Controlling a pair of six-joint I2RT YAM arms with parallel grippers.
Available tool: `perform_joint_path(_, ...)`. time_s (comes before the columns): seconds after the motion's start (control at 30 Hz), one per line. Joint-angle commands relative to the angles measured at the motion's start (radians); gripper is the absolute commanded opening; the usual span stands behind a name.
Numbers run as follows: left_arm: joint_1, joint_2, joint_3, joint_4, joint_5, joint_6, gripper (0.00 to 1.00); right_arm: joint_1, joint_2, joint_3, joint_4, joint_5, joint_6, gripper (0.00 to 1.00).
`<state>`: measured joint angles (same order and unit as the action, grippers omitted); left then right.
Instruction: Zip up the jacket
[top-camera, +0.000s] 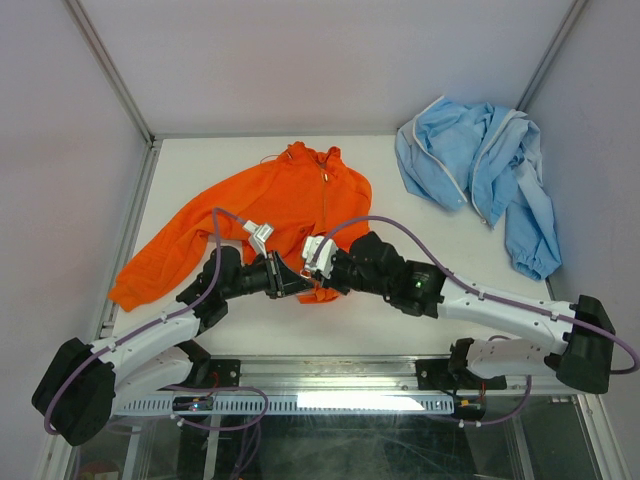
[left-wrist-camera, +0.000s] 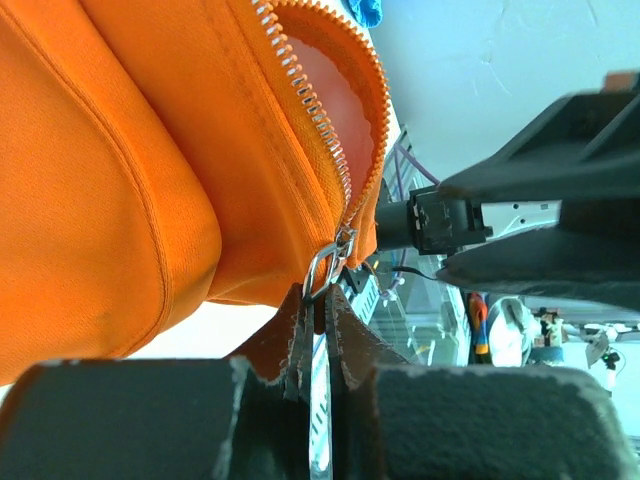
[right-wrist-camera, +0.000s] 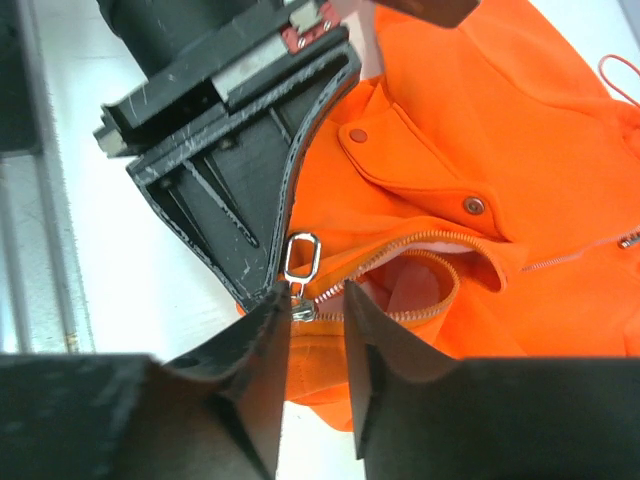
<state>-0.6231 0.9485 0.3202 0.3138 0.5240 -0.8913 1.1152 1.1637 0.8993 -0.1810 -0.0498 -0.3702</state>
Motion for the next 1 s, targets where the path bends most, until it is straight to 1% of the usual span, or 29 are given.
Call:
perform_joint_path(0.0,-0.014,-0.013,0.05,0.02,-0.026,0.106,0.0,-0.075,0.055,0.166,-0.146,-0.261,-0.064,0.33)
perform_joint_path(0.13,-0.027,-0.004,0.065,0.02,-0.032,0.189,0.0,-0.147,0.161,0.307,-0.298,-0.43,-0.148,0.38)
perform_joint_path(0.27,-0.042,0.006,0.074,0.031,-0.032,0.225,0.0,-0.175,0.267,0.443,-0.472,-0.493,-0.246,0.43)
perform_joint_path(0.43,-0.055,0.007,0.062,0.057,-0.025,0.241,0.0,-0.223,0.344,0.531,-0.605,-0.597,-0.364,0.46)
perform_joint_path(0.67,-0.075,0.01,0.064,0.059,-0.026,0.268,0.0,-0.24,0.463,0.646,-0.741,-0.648,-0.476,0.46)
perform_joint_path(0.97,-0.086,0.012,0.066,0.058,-0.034,0.284,0.0,-0.252,0.555,0.74,-0.875,-0.693,-0.541,0.42)
